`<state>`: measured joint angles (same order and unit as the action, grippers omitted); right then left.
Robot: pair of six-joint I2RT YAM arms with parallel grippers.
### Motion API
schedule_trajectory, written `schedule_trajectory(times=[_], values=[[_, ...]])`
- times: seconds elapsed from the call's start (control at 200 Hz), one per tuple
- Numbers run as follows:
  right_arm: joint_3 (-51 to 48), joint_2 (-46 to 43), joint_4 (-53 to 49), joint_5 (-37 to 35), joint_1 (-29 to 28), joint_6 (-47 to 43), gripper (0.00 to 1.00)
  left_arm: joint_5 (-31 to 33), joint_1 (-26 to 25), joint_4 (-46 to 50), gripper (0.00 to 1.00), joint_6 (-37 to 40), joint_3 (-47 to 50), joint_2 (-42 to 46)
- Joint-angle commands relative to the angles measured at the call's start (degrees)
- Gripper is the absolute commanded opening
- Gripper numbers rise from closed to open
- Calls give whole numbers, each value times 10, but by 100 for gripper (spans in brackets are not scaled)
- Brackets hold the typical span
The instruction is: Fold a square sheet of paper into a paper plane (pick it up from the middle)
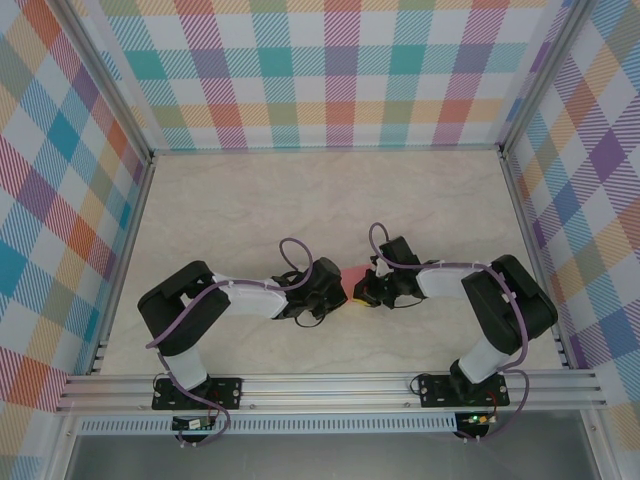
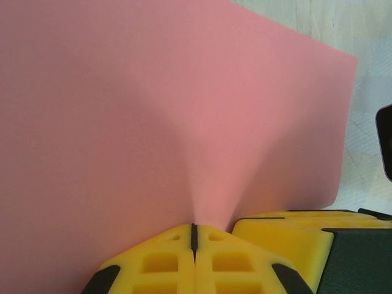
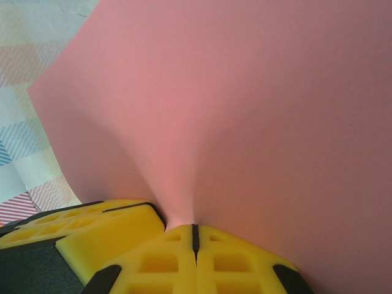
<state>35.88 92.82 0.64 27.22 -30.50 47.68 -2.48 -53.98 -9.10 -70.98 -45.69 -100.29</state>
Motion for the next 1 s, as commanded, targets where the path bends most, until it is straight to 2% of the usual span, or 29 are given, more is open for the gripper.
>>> schedule_trajectory(times=[0.0, 0.34, 0.745, 0.81, 0.905, 0.995], values=[[-10, 1, -39, -48, -4, -23, 0, -1, -8, 74, 0, -16, 31, -11], [-55, -37, -42, -126, 43, -46, 0, 7, -8, 67, 0, -67, 111, -5], [-93, -114, -75, -201, 133, -23, 0, 12, -7, 64, 0, -72, 124, -12], [-97, -131, -78, -205, 143, -17, 0, 13, -7, 67, 0, -70, 120, -13], [-67, -150, -133, -212, 146, -9, 0, 17, -6, 73, 0, -65, 116, -13], [-52, -185, -154, -194, 146, -13, 0, 23, -3, 75, 0, -52, 114, -10]])
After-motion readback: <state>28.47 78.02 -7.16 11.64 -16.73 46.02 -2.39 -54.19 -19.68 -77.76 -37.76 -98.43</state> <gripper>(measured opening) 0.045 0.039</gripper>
